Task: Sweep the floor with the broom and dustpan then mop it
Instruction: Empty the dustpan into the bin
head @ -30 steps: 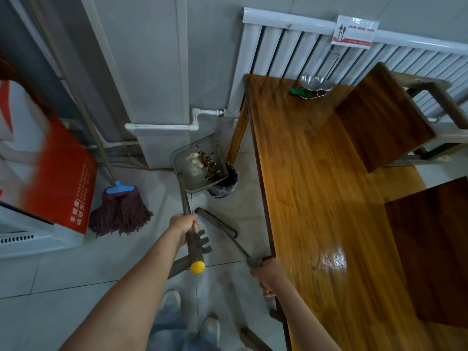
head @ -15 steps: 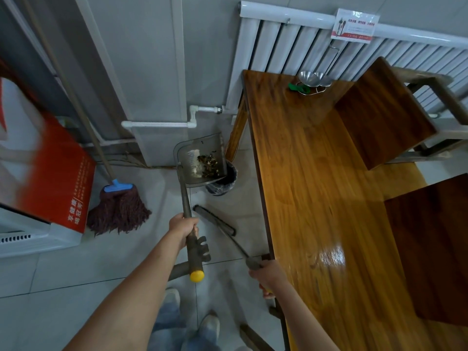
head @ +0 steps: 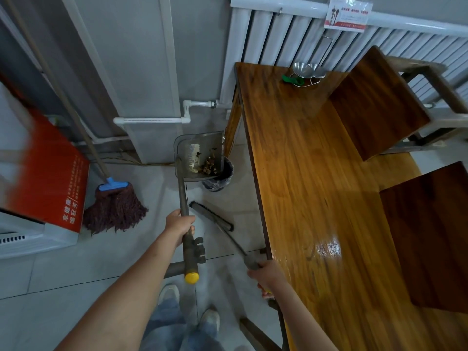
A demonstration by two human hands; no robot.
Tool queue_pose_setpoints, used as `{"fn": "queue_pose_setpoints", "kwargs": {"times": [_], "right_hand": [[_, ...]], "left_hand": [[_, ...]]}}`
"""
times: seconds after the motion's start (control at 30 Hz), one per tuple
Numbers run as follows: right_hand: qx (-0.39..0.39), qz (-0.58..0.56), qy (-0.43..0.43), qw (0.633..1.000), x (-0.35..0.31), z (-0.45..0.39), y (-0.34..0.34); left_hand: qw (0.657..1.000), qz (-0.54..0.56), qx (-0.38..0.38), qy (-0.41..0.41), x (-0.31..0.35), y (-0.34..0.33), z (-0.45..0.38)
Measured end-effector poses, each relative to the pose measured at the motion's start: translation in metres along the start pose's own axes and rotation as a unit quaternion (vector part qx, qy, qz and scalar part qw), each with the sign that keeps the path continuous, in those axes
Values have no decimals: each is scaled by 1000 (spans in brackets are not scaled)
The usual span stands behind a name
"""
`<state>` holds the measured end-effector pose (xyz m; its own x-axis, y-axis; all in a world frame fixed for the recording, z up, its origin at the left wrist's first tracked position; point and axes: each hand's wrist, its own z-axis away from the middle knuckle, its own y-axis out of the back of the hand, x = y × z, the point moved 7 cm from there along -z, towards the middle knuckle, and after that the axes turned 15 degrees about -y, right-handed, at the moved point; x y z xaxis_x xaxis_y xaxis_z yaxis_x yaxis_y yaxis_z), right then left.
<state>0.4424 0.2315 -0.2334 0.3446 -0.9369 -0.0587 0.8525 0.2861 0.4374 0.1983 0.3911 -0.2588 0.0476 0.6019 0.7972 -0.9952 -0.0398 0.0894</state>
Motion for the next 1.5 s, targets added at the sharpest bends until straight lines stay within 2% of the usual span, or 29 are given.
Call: {"fn": "queue_pose_setpoints", "kwargs": {"times": [0.67,1.0,1.5], "right_hand": [[4,4,-3,1000,8,-4,-1],[12,14,3,1000,10,-8,0],[6,14,7,1000,14,-15,-1]], "left_hand": [[997,-63,13,-36,2,3,-4],[978,-188,25,-89,14,3,-5],[958,-264,-6,-115,16,-13,-4]]}}
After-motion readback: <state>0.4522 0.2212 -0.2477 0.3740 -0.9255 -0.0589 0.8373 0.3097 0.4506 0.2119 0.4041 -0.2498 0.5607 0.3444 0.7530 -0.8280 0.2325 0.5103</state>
